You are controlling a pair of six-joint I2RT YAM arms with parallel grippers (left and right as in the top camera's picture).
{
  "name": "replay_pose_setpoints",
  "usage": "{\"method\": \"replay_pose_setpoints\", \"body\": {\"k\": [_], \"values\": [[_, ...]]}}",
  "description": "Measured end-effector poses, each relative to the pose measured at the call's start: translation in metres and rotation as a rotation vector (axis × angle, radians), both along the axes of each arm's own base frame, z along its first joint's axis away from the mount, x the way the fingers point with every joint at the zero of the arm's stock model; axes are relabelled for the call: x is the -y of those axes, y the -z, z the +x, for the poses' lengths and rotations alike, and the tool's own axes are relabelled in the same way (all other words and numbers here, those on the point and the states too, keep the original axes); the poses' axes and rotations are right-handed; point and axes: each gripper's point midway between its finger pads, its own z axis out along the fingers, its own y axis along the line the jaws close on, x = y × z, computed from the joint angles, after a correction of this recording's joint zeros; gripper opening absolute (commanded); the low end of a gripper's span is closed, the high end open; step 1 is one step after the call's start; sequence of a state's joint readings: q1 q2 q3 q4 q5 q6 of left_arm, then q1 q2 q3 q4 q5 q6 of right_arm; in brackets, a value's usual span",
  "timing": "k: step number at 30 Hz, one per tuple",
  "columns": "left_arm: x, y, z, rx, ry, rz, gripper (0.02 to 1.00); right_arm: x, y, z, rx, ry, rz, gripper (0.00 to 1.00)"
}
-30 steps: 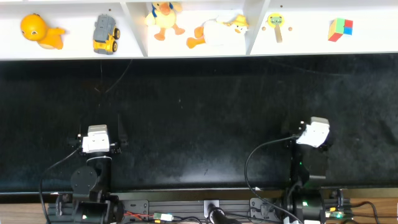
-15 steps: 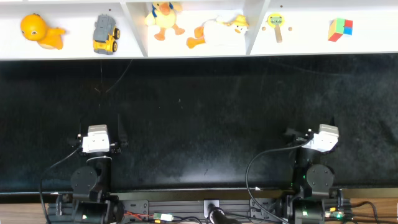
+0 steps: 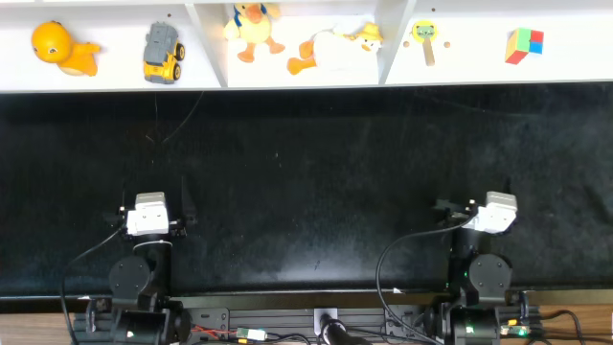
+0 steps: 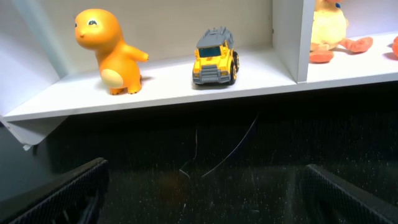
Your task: Store Toys
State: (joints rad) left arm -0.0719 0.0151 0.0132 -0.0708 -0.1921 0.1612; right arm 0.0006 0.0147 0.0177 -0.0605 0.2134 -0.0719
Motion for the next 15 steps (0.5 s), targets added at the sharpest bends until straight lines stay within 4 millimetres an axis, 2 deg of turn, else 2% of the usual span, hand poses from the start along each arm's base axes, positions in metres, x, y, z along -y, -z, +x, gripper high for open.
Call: {"method": "replay_pose_setpoints", "body": {"k": [5,15], "values": [[0.0000,0.0000,0.0000,0.000,0.000,0.000,0.998,-0.0093,0.0002,0.0010,-0.001,-0.038,0.000,0.993],[0.0000,0.0000,0.0000,0.000,0.000,0.000,0.998,-0.0096,0.0002,0.0011,-0.001,-0.039,0.000,0.996]]}}
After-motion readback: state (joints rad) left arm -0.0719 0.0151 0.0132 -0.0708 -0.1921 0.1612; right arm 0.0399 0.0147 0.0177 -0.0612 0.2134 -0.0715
